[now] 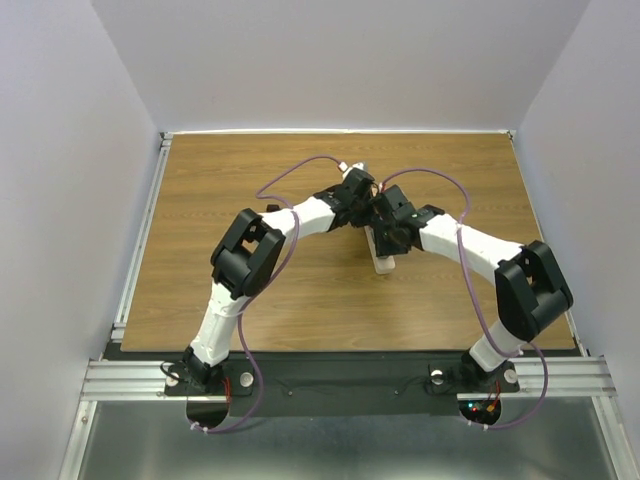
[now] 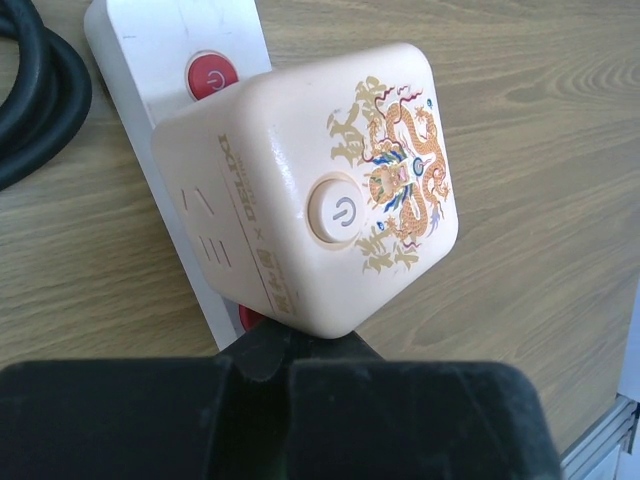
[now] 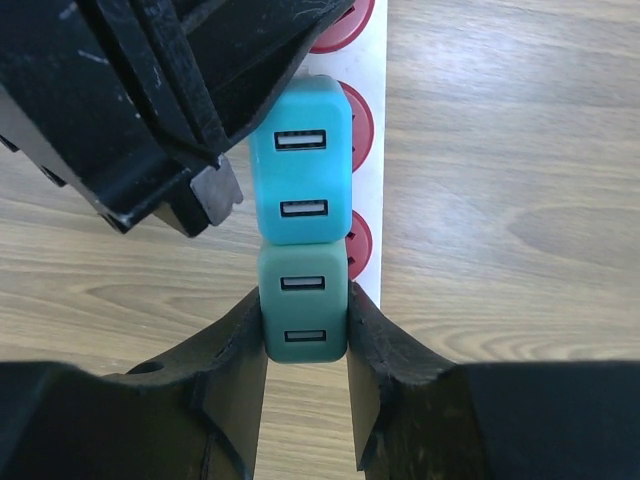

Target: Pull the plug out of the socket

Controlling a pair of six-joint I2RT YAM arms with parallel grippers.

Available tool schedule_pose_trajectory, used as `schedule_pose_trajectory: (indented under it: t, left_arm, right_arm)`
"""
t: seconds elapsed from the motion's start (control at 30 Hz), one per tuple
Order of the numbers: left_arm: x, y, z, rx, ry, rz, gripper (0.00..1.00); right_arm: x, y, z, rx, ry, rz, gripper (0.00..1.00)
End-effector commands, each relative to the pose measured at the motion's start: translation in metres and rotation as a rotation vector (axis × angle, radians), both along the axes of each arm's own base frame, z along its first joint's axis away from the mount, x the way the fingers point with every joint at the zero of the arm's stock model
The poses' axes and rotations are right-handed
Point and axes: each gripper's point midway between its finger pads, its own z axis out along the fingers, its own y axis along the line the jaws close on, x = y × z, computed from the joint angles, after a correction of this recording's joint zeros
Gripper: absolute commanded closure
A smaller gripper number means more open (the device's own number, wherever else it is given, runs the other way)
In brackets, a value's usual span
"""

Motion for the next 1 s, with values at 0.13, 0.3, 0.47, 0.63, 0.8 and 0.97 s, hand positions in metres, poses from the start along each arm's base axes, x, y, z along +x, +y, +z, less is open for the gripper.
schedule_pose_trajectory:
  t: [0.13, 0.3, 0.47, 0.63, 0.8, 0.97]
  left_arm:
    - [-0.101, 0.083, -0.153, 0.461, 0.325, -0.107, 1.00]
    - [-0.105, 0.083, -0.158, 0.477, 0.339, -0.115, 1.00]
    - [-0.107, 0.087, -0.162, 0.520, 0.322, -0.106, 1.00]
    - [-0.113, 0.088, -0.167, 0.542, 0.325, -0.110, 1.00]
    - [-0.118, 0.088, -0.171, 0.556, 0.327, -0.117, 1.00]
    - [-0.122, 0.088, -0.175, 0.574, 0.329, -0.125, 1.00]
  right_arm:
    - [0.025, 0.012, 0.107, 0.180, -0.333, -0.026, 1.00]
    - [0.024, 0.012, 0.119, 0.202, -0.363, -0.014, 1.00]
    - [0.021, 0.010, 0.126, 0.214, -0.383, -0.012, 1.00]
    - [0.019, 0.006, 0.133, 0.219, -0.414, -0.021, 1.00]
    - [0.015, -0.002, 0.132, 0.210, -0.432, -0.046, 1.00]
    - [0.012, -0.007, 0.132, 0.212, -0.439, -0.066, 1.00]
